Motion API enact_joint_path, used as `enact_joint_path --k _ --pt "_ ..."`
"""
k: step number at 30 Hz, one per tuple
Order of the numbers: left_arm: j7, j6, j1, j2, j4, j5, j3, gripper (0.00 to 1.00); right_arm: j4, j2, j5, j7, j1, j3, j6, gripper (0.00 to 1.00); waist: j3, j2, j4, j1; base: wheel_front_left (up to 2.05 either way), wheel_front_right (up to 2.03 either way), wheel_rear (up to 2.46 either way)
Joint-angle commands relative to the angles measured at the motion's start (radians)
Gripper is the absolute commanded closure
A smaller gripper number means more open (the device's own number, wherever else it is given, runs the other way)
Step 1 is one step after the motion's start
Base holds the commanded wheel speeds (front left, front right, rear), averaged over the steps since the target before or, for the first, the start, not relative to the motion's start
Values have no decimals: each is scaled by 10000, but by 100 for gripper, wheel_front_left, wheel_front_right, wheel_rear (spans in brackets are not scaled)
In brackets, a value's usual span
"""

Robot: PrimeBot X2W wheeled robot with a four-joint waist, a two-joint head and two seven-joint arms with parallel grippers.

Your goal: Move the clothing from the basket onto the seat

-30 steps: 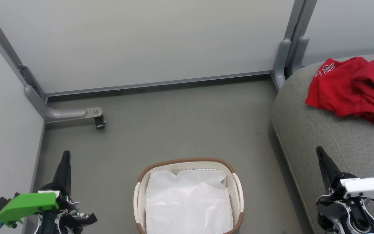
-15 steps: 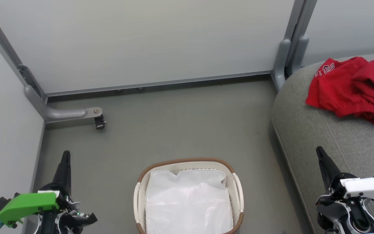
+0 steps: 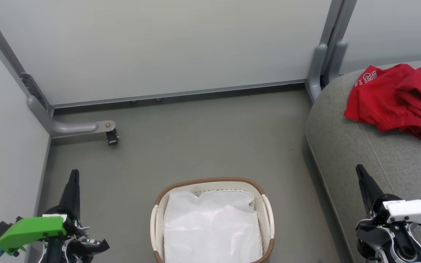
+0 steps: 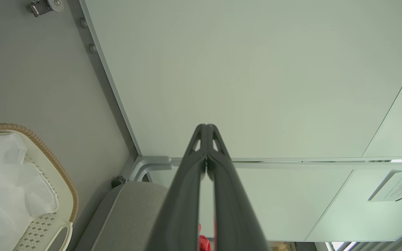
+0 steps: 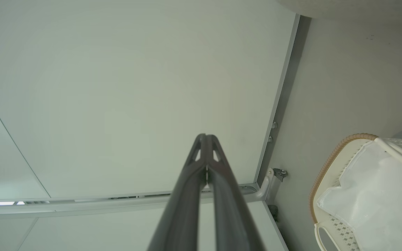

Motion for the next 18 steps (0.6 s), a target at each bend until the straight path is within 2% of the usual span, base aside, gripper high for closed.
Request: enact_joint_path --k 1,18 --pt "39 -51 -93 36 -14 8 22 100 -35 -60 36 29 -70 -15 0 100 0 -1 0 0 0 0 0" --pt "40 -51 -93 35 -15 10 22 100 -36 -60 36 29 -70 -15 0 100 0 -1 0 0 0 0 0"
